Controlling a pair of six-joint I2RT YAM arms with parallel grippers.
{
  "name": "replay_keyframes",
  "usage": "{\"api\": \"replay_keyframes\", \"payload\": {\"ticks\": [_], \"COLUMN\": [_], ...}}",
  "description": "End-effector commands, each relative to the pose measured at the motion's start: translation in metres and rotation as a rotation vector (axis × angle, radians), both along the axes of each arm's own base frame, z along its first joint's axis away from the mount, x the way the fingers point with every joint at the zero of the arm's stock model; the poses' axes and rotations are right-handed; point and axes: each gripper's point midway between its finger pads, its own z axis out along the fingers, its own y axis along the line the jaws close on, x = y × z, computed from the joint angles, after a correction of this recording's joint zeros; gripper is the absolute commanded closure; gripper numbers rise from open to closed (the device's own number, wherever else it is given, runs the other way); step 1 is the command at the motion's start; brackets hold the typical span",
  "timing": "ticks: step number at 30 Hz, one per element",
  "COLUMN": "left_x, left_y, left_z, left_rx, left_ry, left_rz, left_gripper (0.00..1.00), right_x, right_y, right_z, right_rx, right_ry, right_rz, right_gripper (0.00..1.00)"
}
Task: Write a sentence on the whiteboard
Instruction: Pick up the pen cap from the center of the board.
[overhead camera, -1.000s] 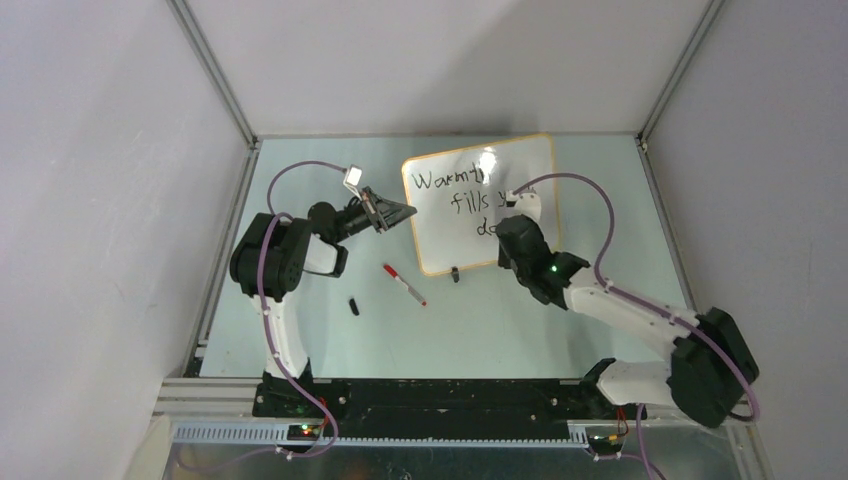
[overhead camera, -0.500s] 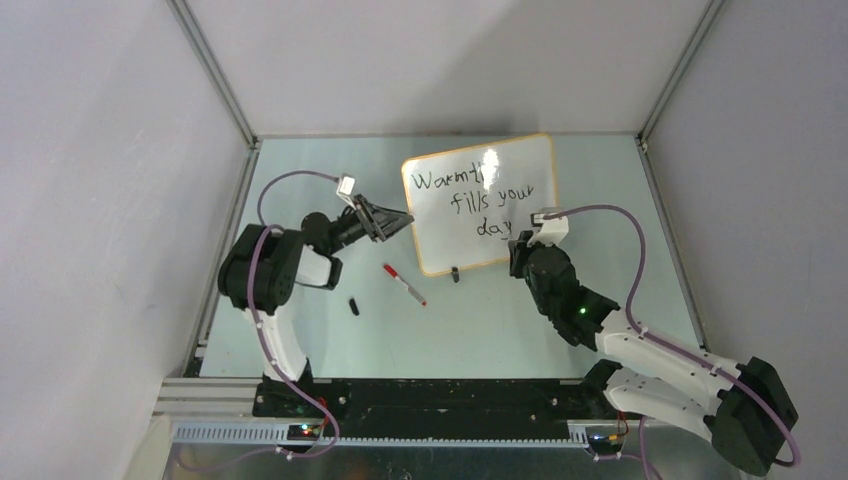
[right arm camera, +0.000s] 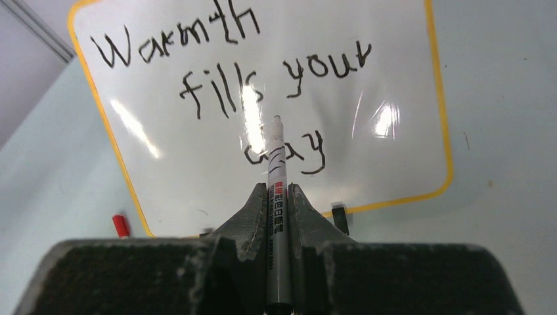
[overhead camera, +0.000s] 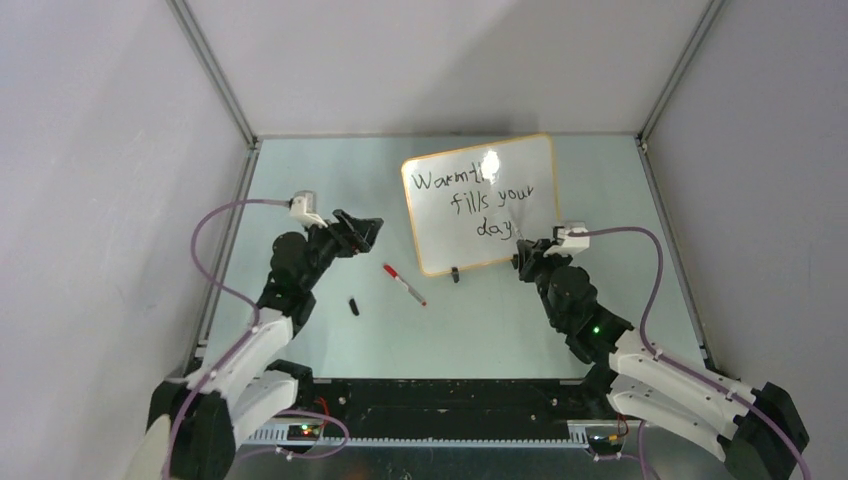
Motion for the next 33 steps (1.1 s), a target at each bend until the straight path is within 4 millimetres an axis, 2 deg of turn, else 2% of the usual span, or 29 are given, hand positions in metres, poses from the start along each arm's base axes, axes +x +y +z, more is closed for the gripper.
{"api": "replay_keyframes", "payload": {"ticks": [1, 2, 4, 7, 10, 11, 12, 13, 14, 15, 16, 20, 24, 27, 29, 33], "left_x": [-0.021, -0.020, -0.035, -0.044, -0.053, -0.053, -0.061, -0.059, -0.071, -0.068, -0.078, -0.085, -0.081, -0.082, -0.085, -0.087], "left_y": [0.075, 0.091, 0.109, 0.105, 0.106, 0.103, 0.105, 0.107, 0.111, 0.113, 0.115, 0.104, 0.090, 0.083, 0.080, 0.068], "left_z": [-0.063, -0.058, -0.071, -0.078, -0.097, -0.095, -0.105, -0.098, -0.110, -0.103, -0.113, -0.121, -0.130, -0.144, -0.152, -0.164], "left_rx": [0.243, 0.221, 0.221, 0.203, 0.174, 0.180, 0.220, 0.215, 0.269, 0.266, 0.319, 0.379, 0.340, 0.346, 0.379, 0.424], "left_ry": [0.356, 0.372, 0.471, 0.542, 0.625, 0.633, 0.696, 0.707, 0.789, 0.796, 0.865, 0.954, 0.948, 0.969, 0.998, 1.015], "left_rz": [0.410, 0.522, 0.629, 0.619, 0.646, 0.632, 0.635, 0.662, 0.679, 0.706, 0.710, 0.671, 0.621, 0.579, 0.554, 0.476], "left_gripper": [0.05, 0.02, 0.01, 0.01, 0.12, 0.13, 0.16, 0.18, 0.25, 0.28, 0.33, 0.36, 0.38, 0.48, 0.51, 0.50], "right_x": [0.000, 0.000, 0.000, -0.001, -0.003, -0.004, -0.004, -0.004, -0.004, -0.004, -0.004, -0.002, -0.003, -0.003, -0.003, -0.002], "right_y": [-0.006, -0.006, -0.004, -0.003, -0.002, -0.002, -0.002, -0.003, -0.003, -0.003, -0.003, -0.001, 0.000, 0.001, 0.002, 0.004], "right_z": [0.031, 0.031, 0.031, 0.033, 0.034, 0.035, 0.035, 0.035, 0.035, 0.035, 0.034, 0.031, 0.030, 0.029, 0.028, 0.028], "right_rx": [0.111, 0.113, 0.116, 0.119, 0.128, 0.131, 0.133, 0.137, 0.137, 0.138, 0.138, 0.133, 0.137, 0.137, 0.133, 0.133], "right_ry": [-0.101, -0.101, -0.102, -0.105, -0.105, -0.107, -0.106, -0.105, -0.106, -0.106, -0.104, -0.097, -0.089, -0.085, -0.085, -0.083], "right_rz": [-0.016, -0.013, -0.005, 0.005, 0.015, 0.019, 0.019, 0.017, 0.017, 0.015, 0.015, 0.023, 0.035, 0.042, 0.049, 0.057], "right_gripper": [1.00, 1.00, 1.00, 1.00, 1.00, 1.00, 1.00, 1.00, 1.00, 1.00, 1.00, 1.00, 1.00, 1.00, 1.00, 1.00]}}
